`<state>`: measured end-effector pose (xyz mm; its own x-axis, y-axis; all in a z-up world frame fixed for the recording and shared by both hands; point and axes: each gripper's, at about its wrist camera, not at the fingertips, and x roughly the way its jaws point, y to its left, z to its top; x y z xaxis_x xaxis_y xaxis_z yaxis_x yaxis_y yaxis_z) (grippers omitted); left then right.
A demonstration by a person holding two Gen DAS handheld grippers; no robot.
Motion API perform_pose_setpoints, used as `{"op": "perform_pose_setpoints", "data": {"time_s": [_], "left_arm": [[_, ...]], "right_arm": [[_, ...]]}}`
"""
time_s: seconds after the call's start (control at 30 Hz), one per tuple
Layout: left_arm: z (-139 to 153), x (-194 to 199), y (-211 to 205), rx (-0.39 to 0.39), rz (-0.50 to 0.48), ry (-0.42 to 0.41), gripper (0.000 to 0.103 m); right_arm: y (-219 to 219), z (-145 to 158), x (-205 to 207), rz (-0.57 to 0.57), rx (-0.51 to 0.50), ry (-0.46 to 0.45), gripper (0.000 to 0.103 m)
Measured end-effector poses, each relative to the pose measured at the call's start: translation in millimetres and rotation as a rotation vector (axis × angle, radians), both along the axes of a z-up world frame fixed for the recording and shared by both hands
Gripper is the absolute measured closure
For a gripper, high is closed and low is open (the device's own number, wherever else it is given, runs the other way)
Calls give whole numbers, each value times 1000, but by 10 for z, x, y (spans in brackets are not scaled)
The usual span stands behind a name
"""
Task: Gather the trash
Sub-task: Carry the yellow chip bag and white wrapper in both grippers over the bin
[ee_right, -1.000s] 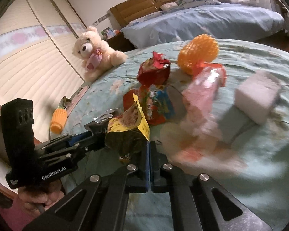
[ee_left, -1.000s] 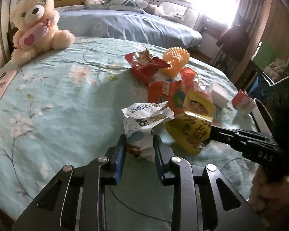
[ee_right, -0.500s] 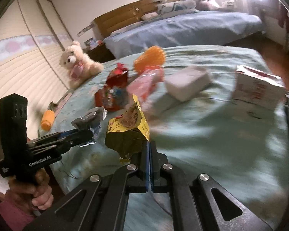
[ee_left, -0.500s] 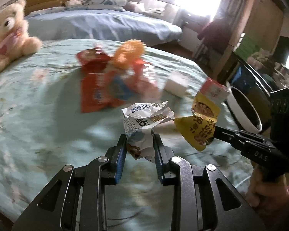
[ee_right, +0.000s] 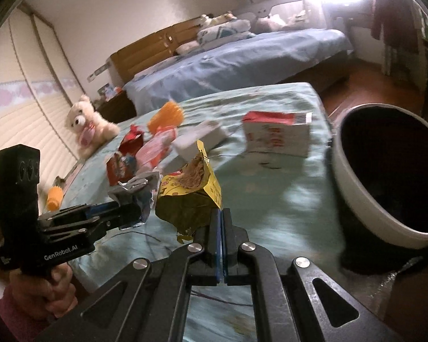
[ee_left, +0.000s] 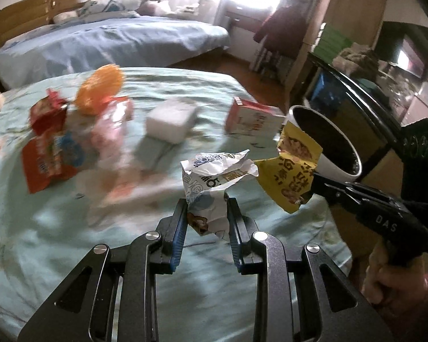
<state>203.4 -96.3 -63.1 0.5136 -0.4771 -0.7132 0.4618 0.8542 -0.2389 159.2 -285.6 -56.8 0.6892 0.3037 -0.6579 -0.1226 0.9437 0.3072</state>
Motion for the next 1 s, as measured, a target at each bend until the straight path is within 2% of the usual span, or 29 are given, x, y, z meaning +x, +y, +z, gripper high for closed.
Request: {"op": "perform_pose_setpoints", "data": {"time_s": [0.6,1.0], "left_arm": [[126,-102,-816,16,-137,-31,78],[156,-66,-1186,21,-196,-34,77]], "right_arm": [[-754,80,-336,-165,4,-28,103],[-1127,144,-466,-269,-3,-47,103]]}}
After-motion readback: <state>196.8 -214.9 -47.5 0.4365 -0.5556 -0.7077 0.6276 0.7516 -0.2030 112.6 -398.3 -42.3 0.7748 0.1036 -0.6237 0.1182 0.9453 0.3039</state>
